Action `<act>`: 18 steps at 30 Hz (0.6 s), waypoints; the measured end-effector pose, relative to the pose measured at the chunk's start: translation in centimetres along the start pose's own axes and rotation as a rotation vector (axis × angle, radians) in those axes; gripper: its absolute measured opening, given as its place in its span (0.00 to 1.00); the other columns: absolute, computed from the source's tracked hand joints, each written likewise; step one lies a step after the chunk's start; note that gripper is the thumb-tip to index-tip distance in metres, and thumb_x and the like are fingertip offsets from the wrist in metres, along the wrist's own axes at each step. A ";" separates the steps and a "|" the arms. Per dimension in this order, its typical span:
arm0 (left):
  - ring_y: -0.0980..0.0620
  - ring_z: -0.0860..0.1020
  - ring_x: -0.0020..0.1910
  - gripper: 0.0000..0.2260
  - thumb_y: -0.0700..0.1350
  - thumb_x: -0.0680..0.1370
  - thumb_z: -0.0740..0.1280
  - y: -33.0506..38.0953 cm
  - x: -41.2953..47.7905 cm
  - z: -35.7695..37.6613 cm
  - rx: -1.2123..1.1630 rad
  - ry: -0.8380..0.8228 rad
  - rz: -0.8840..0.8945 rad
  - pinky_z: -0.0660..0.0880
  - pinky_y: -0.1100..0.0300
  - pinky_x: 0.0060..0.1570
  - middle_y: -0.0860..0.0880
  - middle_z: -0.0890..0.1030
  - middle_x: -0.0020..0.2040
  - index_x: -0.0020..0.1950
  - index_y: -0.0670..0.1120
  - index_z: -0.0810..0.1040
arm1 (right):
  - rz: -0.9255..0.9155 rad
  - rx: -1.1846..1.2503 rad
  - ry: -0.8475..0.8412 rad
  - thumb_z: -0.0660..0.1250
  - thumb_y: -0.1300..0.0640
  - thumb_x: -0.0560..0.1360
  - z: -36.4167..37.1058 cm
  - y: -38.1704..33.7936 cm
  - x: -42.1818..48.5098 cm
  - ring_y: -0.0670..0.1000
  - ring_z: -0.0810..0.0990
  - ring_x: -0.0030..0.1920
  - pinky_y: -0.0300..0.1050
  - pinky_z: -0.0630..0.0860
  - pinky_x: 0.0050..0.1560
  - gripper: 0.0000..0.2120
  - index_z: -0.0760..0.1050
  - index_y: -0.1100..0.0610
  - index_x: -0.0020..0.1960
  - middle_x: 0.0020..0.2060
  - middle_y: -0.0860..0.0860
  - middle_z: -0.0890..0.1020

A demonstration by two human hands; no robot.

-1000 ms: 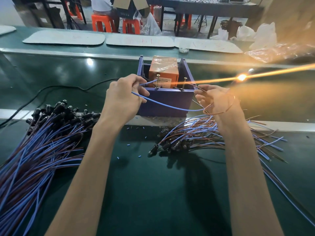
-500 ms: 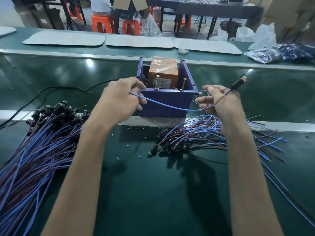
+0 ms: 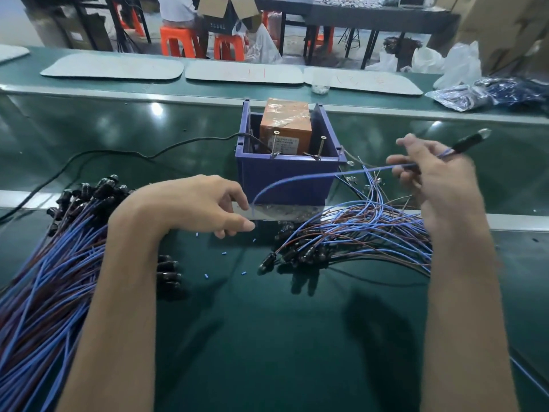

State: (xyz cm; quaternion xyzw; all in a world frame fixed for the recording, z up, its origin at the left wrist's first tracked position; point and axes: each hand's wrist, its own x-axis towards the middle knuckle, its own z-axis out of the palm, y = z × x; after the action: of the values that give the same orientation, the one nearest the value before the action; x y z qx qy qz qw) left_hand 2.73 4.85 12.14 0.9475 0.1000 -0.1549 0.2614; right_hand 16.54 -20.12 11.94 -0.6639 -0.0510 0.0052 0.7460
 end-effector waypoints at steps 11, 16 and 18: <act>0.66 0.79 0.33 0.12 0.56 0.77 0.66 0.1 0.6 0.4 0.029 -0.004 -0.068 0.79 0.56 0.47 0.58 0.84 0.39 0.57 0.52 0.74 | -0.213 0.124 0.030 0.55 0.61 0.83 0.5 -1.8 -0.8 0.46 0.83 0.40 0.34 0.76 0.43 0.12 0.77 0.57 0.48 0.44 0.53 0.81; 0.66 0.80 0.36 0.12 0.57 0.78 0.65 0.3 0.6 0.5 0.030 -0.008 -0.086 0.79 0.54 0.50 0.57 0.84 0.41 0.57 0.53 0.74 | -0.268 0.080 -0.005 0.56 0.66 0.81 0.8 -2.0 -1.3 0.46 0.83 0.45 0.34 0.76 0.46 0.13 0.77 0.56 0.50 0.43 0.51 0.82; 0.65 0.80 0.38 0.12 0.57 0.78 0.64 0.2 0.6 0.5 0.031 -0.008 -0.086 0.79 0.55 0.50 0.57 0.84 0.41 0.57 0.53 0.74 | -0.321 0.012 -0.038 0.56 0.67 0.80 0.9 -2.2 -1.4 0.45 0.81 0.50 0.36 0.75 0.49 0.12 0.77 0.58 0.54 0.47 0.50 0.81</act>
State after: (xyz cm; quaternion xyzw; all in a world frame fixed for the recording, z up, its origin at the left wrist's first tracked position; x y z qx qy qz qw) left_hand 3.21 4.54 11.63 0.9456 0.1371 -0.1714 0.2401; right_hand 14.95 -19.63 14.11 -0.6425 -0.1706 -0.1011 0.7402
